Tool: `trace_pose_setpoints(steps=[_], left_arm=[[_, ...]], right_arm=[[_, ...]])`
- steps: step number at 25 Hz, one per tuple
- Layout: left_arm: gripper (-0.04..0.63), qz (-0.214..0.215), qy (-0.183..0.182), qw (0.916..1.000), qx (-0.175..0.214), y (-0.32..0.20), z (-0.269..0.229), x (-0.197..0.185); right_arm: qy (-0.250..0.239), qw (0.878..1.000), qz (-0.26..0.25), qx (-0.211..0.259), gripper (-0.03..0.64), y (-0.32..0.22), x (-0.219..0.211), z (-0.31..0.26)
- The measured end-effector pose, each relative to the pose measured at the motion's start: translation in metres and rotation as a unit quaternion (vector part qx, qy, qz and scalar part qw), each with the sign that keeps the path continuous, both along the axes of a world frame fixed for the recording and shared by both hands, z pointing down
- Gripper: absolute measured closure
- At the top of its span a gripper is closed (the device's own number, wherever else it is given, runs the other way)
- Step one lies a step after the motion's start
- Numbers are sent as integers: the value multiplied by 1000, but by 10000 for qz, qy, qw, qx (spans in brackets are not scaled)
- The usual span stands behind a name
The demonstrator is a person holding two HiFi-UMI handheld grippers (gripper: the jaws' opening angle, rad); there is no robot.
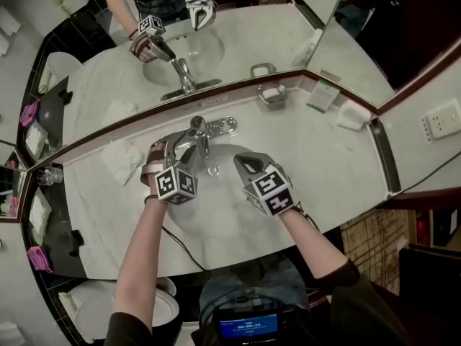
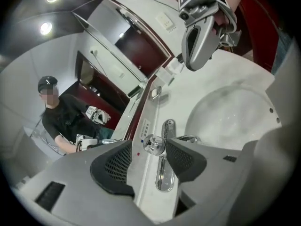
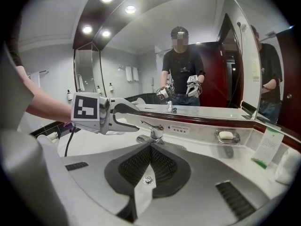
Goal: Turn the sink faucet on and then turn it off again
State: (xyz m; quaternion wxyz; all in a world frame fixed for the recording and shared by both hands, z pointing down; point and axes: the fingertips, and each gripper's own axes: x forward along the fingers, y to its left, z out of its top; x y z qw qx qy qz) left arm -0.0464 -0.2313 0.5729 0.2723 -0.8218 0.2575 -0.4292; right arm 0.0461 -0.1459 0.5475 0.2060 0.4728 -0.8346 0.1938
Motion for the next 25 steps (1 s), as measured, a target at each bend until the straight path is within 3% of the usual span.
trace_pose_setpoints(steps=[10,13,19,25], left_arm=[[379,311,-369,9985,266,-26,23,17],[523,406,-391,9977,377,-28,23,19],[534,613,-455,9961,444,-24,25,19],[534,531,-420,9957,631,-22,26,19]], right_arm=[[22,9999,114,-126,595,1,11,26],[-6,9998,124,-139,595,2,11,25],[17,9997,133,-190,595,5,13,32],[-29,9997,116,-225,595,8,5,33]])
